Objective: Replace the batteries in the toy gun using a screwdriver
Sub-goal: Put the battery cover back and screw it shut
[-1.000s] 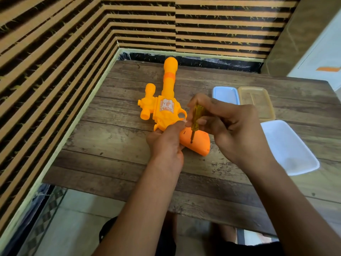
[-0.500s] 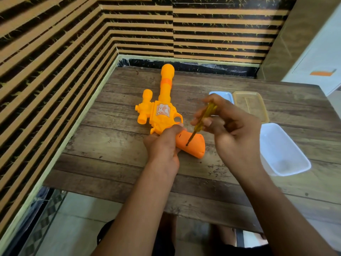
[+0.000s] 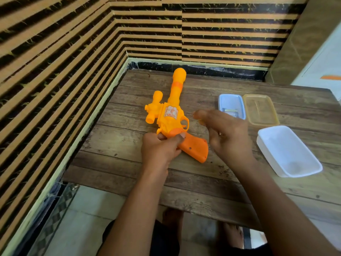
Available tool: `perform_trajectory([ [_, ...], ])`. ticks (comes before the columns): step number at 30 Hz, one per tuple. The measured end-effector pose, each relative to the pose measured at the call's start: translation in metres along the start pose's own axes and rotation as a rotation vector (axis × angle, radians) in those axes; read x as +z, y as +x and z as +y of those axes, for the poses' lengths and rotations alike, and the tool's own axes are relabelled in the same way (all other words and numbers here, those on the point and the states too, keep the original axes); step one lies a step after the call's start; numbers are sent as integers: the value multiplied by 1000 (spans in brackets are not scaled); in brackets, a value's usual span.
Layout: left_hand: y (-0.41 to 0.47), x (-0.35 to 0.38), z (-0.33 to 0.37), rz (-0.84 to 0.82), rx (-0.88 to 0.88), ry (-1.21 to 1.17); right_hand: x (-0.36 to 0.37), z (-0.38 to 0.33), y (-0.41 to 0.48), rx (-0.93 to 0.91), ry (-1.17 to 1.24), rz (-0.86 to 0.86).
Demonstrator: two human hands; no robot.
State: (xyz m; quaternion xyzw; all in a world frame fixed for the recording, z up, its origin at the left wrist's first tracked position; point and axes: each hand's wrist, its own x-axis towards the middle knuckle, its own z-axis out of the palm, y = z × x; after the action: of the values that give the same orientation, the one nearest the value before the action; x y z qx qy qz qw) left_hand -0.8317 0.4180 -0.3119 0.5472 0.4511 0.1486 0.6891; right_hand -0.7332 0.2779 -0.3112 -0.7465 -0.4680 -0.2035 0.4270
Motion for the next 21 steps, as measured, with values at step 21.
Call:
perform_trajectory([
  [21, -4, -21, 4, 217, 254, 323, 32, 49, 10, -128, -136, -337],
])
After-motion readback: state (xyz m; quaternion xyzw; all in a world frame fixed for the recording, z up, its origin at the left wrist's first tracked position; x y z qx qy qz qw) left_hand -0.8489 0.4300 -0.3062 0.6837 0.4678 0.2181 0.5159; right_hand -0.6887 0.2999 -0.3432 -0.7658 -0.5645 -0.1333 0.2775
